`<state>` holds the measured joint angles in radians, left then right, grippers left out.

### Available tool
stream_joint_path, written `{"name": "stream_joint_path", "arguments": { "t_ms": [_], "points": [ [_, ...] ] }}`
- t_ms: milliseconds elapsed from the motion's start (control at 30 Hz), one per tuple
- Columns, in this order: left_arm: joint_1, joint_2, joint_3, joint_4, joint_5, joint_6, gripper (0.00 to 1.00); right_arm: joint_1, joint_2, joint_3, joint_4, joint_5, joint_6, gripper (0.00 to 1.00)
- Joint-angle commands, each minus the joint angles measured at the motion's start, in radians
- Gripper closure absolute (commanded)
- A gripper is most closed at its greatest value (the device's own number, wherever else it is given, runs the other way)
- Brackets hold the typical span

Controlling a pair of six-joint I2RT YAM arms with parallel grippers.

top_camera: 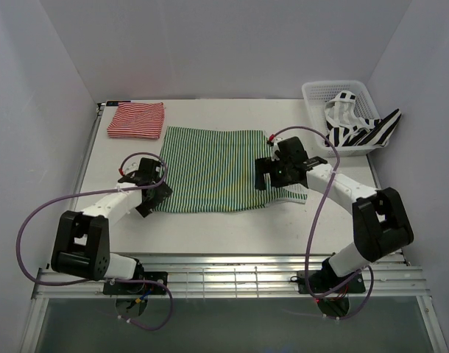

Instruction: Fold and stack the tank tops

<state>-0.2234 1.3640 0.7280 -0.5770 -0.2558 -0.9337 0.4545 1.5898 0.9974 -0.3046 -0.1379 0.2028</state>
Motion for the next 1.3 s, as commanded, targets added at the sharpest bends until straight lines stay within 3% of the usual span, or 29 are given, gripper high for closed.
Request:
{"name": "stream_joint_path", "arguments": {
  "t_ms": [0, 67, 133, 233, 433, 467, 633, 733, 767, 867, 1033, 1267],
  "points": [
    [0.019, 0.043, 0.017, 0.054, -0.026, -0.011, 0.12, 0.006, -0.109, -0.068, -0.048, 0.095, -0.055, 0.01],
    [0.03, 0.069, 0.027, 0.058, -0.016, -0.008, 0.14, 0.004, -0.151, -0.112, -0.08, 0.112, -0.075, 0.0],
    [0.038, 0.101, 0.031, 0.066, -0.01, -0.008, 0.24, 0.006, -0.175, -0.137, -0.091, 0.104, -0.1, 0.0],
    [0.044, 0.127, 0.03, 0.097, 0.01, -0.008, 0.33, 0.022, -0.197, -0.164, -0.102, 0.078, -0.114, 0.09],
    [0.045, 0.184, 0.042, 0.131, 0.049, -0.002, 0.67, 0.064, -0.12, -0.146, -0.007, 0.069, -0.057, 0.15],
    [0.047, 0.188, 0.042, 0.134, 0.055, 0.002, 0.76, 0.064, -0.091, -0.135, 0.007, 0.066, -0.048, 0.2],
    [0.047, 0.184, 0.04, 0.138, 0.064, 0.016, 1.0, 0.065, 0.002, -0.042, 0.01, 0.119, 0.0, 0.36],
    [0.047, 0.17, 0.039, 0.143, 0.066, 0.018, 1.0, 0.065, 0.047, -0.011, -0.024, 0.179, 0.021, 0.55],
    [0.047, 0.167, 0.037, 0.144, 0.066, 0.018, 1.0, 0.065, 0.047, -0.002, -0.019, 0.193, 0.032, 0.72],
    [0.045, 0.164, 0.033, 0.154, 0.076, 0.024, 1.0, 0.067, 0.018, 0.02, -0.031, 0.219, 0.052, 0.92],
    [0.047, 0.168, 0.034, 0.155, 0.075, 0.026, 1.0, 0.069, -0.002, 0.049, -0.067, 0.233, 0.047, 0.92],
    [0.045, 0.168, 0.044, 0.157, 0.079, 0.035, 1.0, 0.067, 0.053, 0.064, -0.044, 0.09, 0.023, 0.92]
  ]
}}
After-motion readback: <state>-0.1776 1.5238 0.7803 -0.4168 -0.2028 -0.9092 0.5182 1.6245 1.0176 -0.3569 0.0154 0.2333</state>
